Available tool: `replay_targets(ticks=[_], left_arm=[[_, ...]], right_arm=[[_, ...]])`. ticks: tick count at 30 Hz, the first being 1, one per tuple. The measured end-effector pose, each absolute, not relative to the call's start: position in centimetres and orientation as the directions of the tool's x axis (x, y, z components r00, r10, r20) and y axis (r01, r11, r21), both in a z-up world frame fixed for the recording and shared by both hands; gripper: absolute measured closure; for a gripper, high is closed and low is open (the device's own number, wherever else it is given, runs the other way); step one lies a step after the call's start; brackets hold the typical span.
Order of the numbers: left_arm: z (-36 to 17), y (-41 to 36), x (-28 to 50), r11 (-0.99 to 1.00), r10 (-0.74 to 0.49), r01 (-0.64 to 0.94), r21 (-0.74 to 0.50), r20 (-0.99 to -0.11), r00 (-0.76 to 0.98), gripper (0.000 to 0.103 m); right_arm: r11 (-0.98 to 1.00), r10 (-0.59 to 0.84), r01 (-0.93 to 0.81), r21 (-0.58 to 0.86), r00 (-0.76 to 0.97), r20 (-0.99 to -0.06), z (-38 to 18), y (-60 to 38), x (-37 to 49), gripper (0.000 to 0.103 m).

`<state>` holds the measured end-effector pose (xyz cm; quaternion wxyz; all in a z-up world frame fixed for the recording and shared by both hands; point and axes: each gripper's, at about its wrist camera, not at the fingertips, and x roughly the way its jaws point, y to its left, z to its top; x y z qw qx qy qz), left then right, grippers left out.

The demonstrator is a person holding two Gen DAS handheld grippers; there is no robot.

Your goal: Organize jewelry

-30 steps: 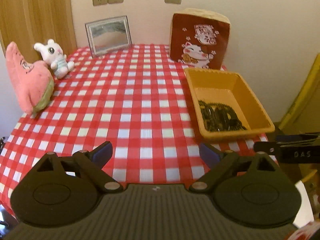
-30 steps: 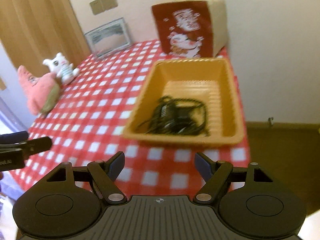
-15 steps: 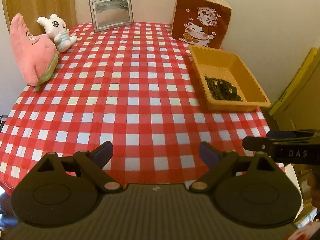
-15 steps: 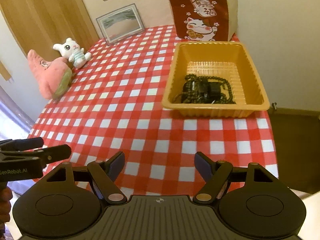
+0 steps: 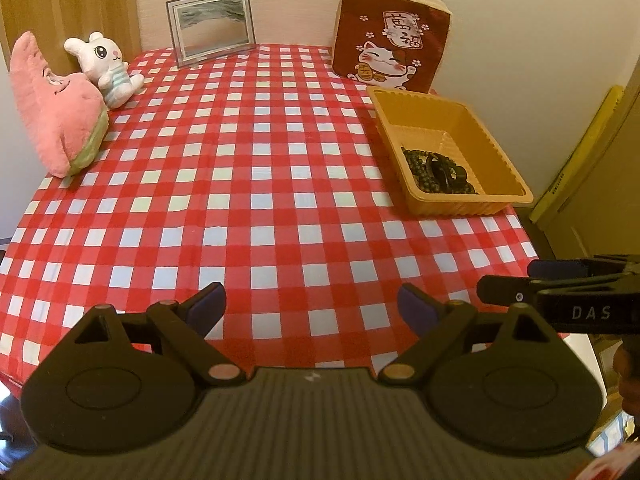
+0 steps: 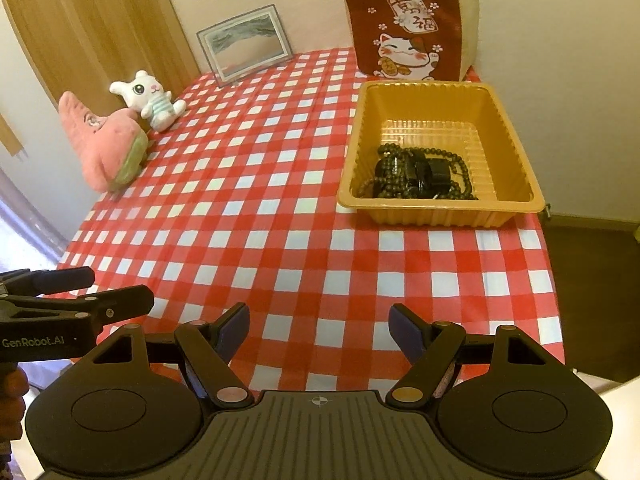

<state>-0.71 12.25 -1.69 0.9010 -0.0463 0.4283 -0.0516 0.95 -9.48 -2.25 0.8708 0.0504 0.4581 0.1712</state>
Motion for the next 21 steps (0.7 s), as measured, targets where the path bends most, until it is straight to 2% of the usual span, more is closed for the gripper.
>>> replay_targets(ticks=[21], left_arm=[[-1.74,11.82,-0.51,0.99,-0.132,0.052,-0.128,-0.766,0.629,0.011]], right_arm=[[0.937,0.342,-0.256,0.239,0.526,-0.778,-1.87,-9.7,1.04,0.027]])
